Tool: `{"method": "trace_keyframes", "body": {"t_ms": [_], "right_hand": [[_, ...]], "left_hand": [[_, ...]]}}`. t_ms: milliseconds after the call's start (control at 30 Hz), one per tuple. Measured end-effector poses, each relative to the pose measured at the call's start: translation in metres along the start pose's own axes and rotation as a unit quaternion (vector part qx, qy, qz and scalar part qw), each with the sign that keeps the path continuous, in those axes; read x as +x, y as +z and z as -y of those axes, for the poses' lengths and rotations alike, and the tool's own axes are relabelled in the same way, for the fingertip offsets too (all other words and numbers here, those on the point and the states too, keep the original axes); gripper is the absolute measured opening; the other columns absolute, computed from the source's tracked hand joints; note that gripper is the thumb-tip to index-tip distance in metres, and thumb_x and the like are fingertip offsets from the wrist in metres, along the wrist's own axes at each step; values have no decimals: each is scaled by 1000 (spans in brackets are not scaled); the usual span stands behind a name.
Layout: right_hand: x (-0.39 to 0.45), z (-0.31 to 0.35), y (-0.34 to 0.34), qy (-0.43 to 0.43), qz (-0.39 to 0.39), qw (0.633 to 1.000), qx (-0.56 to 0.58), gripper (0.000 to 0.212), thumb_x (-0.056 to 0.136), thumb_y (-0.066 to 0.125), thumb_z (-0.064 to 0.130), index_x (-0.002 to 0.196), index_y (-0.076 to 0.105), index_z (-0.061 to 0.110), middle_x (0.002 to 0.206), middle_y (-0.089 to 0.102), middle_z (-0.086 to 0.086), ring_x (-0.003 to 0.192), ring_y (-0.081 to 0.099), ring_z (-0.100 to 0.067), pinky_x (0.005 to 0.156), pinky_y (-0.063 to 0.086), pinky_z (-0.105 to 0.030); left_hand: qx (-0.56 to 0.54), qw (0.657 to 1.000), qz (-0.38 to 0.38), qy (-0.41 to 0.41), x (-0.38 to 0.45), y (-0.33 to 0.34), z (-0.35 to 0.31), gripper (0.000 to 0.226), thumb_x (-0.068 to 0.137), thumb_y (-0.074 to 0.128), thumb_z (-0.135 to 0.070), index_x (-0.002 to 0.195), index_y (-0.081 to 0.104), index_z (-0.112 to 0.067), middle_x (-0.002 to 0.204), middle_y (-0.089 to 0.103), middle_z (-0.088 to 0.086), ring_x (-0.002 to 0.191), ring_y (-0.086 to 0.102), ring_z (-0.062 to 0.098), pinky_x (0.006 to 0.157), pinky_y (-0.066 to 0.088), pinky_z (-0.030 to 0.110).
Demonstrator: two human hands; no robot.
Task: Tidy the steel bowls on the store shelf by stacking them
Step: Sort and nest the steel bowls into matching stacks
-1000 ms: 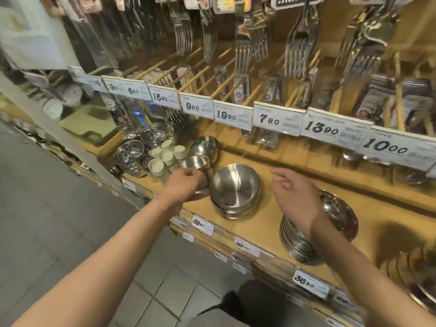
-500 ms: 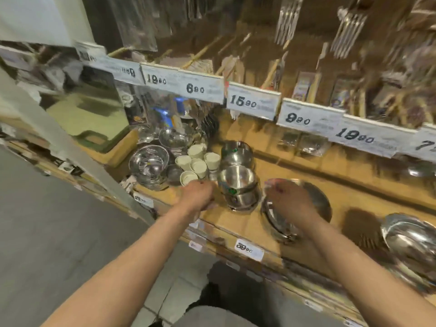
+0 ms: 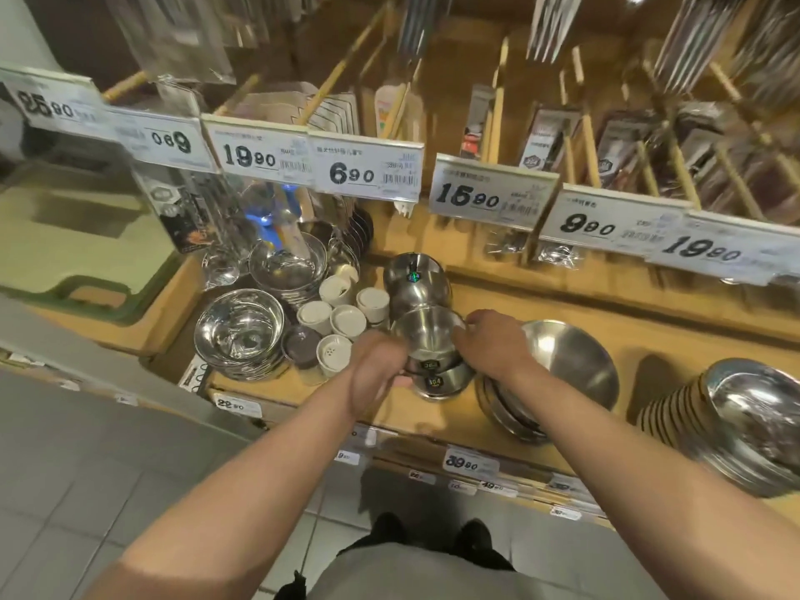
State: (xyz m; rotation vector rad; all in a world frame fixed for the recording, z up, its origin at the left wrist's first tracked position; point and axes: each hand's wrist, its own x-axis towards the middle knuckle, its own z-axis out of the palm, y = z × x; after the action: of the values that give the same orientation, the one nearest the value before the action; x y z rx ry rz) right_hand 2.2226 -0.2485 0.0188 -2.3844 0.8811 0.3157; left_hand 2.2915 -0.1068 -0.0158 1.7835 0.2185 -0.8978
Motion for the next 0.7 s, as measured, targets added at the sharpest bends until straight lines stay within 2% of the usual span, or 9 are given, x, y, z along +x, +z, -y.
{"method": "trace_keyframes", "body": {"t_ms": [100,200,300,367,433,567,700], "right_hand": [[5,2,7,9,-5,999,-44,35,99,55,34,116,64,4,119,67,-19,112,62,-36,77,41,-31],[3,2,13,12,-13,998,-67,27,96,57,22,114,62,2,116,67,-19,111,63,-36,73,38,-29],[-2,0,18,16,-21,998,-61,34,93,63,19,119,56,-2,118,65,-21,112,62,-38,74,39,-30],[-3,0,20,22,-25,998,-49,37,92,63,15,123,51,-3,122,62,-23,113,61,-40,77,41,-33],[-4,1,21,22,-22,999,-44,37,92,61,10,124,47,-2,123,60,-23,114,60,-41,78,43,-35],[-4,1,18,14,-12,997,-81,37,94,60,13,127,51,-1,126,61,-23,118,59,-39,87,47,-35],[-1,-2,17,0,2,995,-97,30,95,61,22,117,63,2,119,68,-20,114,63,-37,80,46,-32]], "left_hand": [[17,1000,2,-1,2,1,-1,14,91,63,-7,79,64,-14,52,69,-1,49,67,12,53,61,28],[19,1000,15,11,2,-1,-2,9,86,65,-3,82,65,-11,56,71,3,52,70,16,52,60,28],[26,999,14,35,-1,0,0,11,79,66,-4,88,68,-9,64,74,6,53,71,16,49,58,28],[30,998,12,45,-3,3,1,17,75,65,-9,92,69,-9,73,75,7,56,71,15,59,63,38],[43,998,4,47,-3,4,2,20,81,61,-7,99,68,-7,88,74,13,67,70,19,73,62,47],[65,997,-18,45,0,5,2,13,86,60,-7,95,68,-4,86,73,15,70,72,23,76,61,51],[87,995,-19,47,-1,6,2,16,81,66,-11,90,71,1,84,76,21,76,76,32,78,61,55]]}}
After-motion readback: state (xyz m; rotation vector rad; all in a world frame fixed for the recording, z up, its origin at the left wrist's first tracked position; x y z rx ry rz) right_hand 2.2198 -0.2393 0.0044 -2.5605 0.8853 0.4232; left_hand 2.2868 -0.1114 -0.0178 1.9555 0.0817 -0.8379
